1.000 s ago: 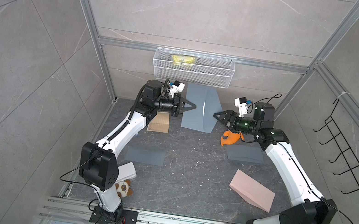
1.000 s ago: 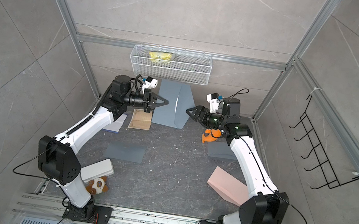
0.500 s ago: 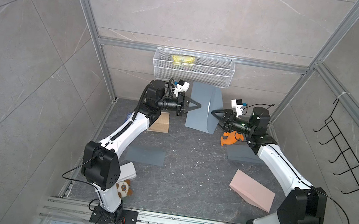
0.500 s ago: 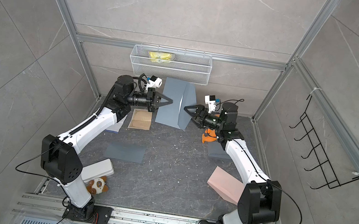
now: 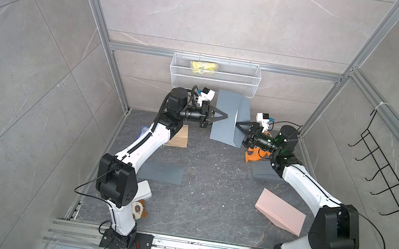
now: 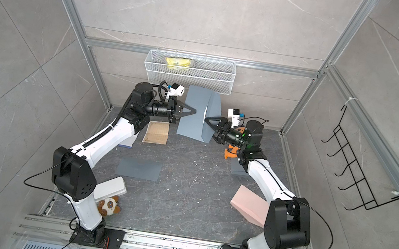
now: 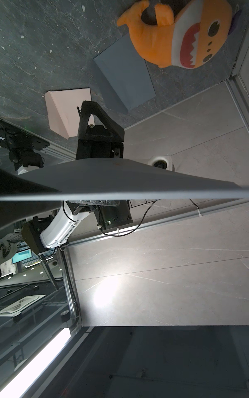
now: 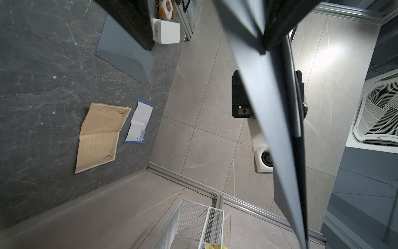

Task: Take the letter paper out of the envelope
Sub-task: Pick up the envelope from the envelope.

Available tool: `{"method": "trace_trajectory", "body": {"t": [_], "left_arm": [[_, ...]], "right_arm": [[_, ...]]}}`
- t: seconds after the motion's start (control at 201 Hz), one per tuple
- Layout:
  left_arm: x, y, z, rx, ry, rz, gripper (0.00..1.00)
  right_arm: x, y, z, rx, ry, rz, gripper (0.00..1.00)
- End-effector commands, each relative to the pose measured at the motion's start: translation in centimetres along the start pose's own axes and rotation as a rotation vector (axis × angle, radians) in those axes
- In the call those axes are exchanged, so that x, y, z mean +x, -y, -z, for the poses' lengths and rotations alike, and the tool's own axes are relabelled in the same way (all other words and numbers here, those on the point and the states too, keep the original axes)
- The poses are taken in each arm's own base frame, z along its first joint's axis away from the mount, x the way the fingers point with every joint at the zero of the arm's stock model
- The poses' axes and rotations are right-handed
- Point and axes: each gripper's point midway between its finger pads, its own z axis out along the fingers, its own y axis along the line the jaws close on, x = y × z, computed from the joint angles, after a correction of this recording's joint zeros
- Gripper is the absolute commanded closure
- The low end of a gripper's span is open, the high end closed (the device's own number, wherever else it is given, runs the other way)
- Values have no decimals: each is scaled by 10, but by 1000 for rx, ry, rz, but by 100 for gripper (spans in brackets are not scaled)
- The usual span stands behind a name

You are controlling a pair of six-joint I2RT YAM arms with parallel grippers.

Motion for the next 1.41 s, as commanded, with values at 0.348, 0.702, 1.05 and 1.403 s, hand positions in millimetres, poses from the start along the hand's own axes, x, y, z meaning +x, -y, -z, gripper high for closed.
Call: {"method": "trace_trajectory", "body": {"t": [0.348, 0.702, 1.05, 1.403], "left_arm": [[-8, 25, -3, 31, 20, -82, 100], [-7, 20, -3, 16, 19, -84, 100], [-9, 19, -3, 4, 20, -89, 100], [-6, 5, -2, -34, 24, -63, 100]], "right_arm": [[19, -40, -2, -112, -2, 8, 20], [25, -56, 0, -157, -7, -5, 31], [34, -58, -1, -157, -20, -20, 51], [30, -64, 0, -150, -7, -14, 99]]}}
